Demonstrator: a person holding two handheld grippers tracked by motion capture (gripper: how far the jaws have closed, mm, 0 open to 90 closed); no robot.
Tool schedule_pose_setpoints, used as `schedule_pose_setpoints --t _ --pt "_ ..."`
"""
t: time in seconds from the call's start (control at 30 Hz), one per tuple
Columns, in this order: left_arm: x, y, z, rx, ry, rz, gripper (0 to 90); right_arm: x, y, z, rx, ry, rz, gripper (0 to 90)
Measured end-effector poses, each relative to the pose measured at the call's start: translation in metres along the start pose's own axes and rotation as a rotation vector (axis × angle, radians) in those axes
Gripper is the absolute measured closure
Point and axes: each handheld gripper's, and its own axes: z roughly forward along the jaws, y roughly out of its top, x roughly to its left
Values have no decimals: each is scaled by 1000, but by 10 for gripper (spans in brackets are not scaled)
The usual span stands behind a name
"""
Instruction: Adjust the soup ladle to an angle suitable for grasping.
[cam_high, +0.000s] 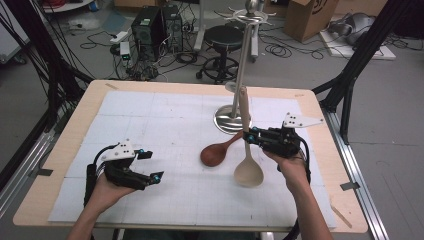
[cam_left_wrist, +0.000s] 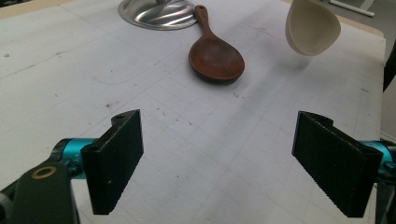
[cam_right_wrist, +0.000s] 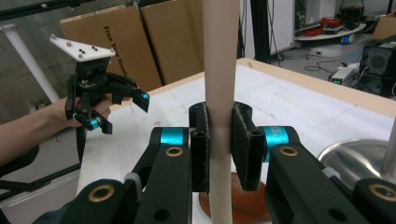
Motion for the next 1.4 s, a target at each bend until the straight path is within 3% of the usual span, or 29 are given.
schedule_pose_setpoints --t 0.53,1.4 --pt "4 -1 -4 -12 2 -10 172 -10 39 15 -35 11 -28 790" --pt "6 -1 -8 -27 5 -17 171 -23 66 26 -40 1 -34 790"
